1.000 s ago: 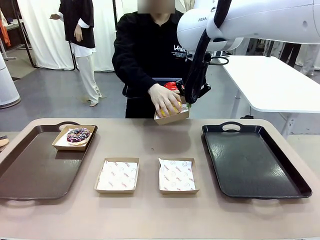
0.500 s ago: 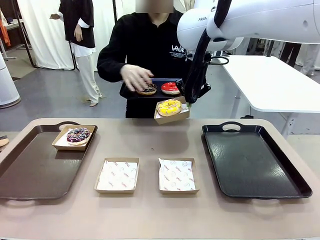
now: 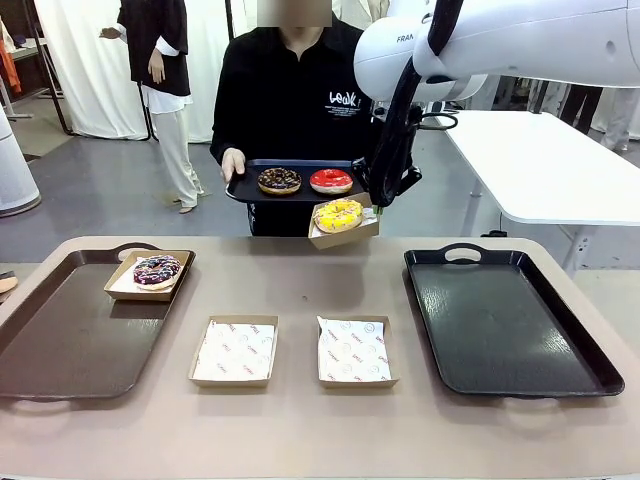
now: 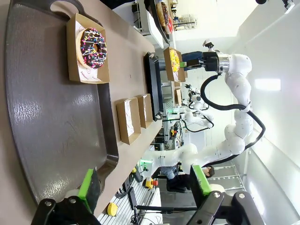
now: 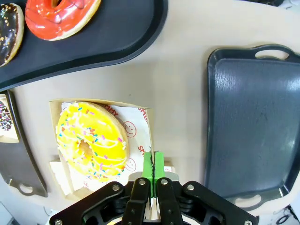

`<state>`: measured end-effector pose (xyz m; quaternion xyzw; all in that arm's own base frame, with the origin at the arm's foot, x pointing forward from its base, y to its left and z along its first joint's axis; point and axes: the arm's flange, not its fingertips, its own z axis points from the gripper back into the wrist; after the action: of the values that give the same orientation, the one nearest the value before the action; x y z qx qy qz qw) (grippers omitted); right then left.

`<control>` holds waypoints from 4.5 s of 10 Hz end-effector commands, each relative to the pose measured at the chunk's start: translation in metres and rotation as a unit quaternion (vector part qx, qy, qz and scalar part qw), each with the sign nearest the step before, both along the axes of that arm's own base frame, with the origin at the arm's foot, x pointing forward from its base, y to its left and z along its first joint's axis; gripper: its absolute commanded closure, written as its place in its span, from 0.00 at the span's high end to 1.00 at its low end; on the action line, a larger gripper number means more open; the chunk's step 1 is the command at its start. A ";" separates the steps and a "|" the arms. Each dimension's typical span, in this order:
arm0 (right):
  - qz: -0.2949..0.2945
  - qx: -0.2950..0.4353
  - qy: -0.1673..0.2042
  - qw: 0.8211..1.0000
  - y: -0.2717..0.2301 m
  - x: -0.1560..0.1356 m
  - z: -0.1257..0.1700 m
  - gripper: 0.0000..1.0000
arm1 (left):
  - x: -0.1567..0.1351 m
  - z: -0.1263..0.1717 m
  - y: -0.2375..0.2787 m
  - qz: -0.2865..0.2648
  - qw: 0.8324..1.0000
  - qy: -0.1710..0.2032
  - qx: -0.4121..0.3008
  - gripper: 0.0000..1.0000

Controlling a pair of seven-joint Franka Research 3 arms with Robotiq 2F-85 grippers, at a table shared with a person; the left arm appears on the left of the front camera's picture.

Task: Individually package the donuts and arrange them on the tray.
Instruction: Place the picked Paper togo box on the Handle tray while simultaneously picking up another Paper togo box from the table with the other hand.

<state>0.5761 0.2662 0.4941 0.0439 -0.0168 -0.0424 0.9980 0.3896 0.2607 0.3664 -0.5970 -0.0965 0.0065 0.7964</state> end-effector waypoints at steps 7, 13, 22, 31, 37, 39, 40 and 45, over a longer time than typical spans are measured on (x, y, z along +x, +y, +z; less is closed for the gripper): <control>0.020 -0.001 0.008 1.000 -0.020 -0.002 0.007 0.01 | -0.014 0.014 -0.006 0.009 0.998 -0.033 0.049 1.00; 0.024 0.009 0.007 1.000 -0.164 -0.023 0.024 0.01 | -0.019 0.135 -0.121 -0.100 0.975 -0.021 0.200 1.00; 0.012 -0.024 0.016 1.000 -0.204 -0.008 -0.027 0.01 | -0.056 0.123 -0.360 -0.090 0.894 -0.047 0.436 1.00; 0.013 -0.032 0.026 0.999 -0.200 -0.009 -0.037 0.01 | 0.003 0.033 -0.457 -0.034 0.845 -0.011 0.534 1.00; 0.013 -0.032 0.026 0.999 -0.200 -0.009 -0.037 0.01 | 0.002 0.022 -0.454 -0.045 0.848 -0.009 0.527 1.00; 0.013 -0.032 0.026 0.999 -0.200 -0.009 -0.037 0.01 | 0.002 0.022 -0.454 -0.045 0.848 -0.009 0.527 1.00; 0.013 -0.032 0.026 0.999 -0.200 -0.009 -0.037 0.01 | 0.002 0.022 -0.454 -0.045 0.848 -0.009 0.527 1.00; 0.020 -0.036 0.015 0.999 -0.192 -0.009 -0.039 0.01 | 0.007 0.021 -0.463 -0.048 0.845 0.031 0.532 1.00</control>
<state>0.5684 0.0702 0.4561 0.0072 0.0075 -0.0302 0.9995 0.3928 -0.1938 0.3863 -0.0960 -0.0455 -0.0810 0.9910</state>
